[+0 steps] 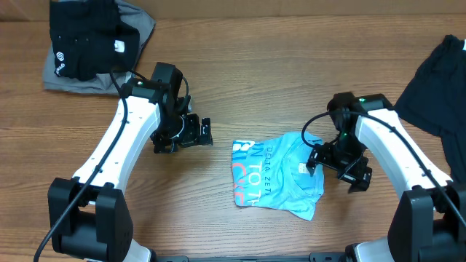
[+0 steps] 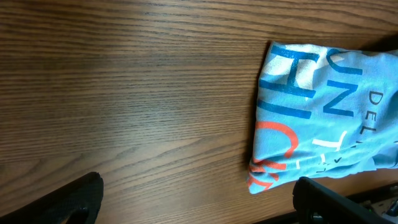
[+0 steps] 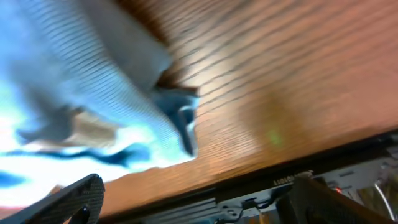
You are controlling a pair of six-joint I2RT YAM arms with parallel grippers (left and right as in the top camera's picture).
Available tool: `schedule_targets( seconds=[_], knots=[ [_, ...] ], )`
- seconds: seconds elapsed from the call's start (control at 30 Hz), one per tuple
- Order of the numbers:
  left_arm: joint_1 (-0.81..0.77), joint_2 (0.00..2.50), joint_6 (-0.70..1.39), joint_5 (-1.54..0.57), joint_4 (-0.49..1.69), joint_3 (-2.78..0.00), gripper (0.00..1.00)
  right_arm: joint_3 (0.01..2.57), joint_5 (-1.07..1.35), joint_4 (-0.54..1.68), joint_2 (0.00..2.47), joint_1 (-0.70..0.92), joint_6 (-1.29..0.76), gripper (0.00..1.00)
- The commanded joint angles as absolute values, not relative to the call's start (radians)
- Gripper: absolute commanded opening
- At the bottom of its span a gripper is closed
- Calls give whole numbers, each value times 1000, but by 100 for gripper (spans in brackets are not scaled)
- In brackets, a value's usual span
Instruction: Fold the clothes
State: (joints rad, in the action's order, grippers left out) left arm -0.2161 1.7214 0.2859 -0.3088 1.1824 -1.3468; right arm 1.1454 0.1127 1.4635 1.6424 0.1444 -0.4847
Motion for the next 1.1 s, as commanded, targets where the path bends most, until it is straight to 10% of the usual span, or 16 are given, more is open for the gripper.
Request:
schedule_targets(
  seconds=[0.0,0.57,1.07],
  knots=[
    [-224,1728,292,-304,1184,-1343,100,1135,273,1449,1628,143,-309,100],
    [-224,1728,292,-303,1166,-1343,100,1023,371,1358,1599,145,-258,80],
    [-224,1728,292,-304,1139,-1343,100,985,432,1198,1472,259,-224,100]
  ],
)
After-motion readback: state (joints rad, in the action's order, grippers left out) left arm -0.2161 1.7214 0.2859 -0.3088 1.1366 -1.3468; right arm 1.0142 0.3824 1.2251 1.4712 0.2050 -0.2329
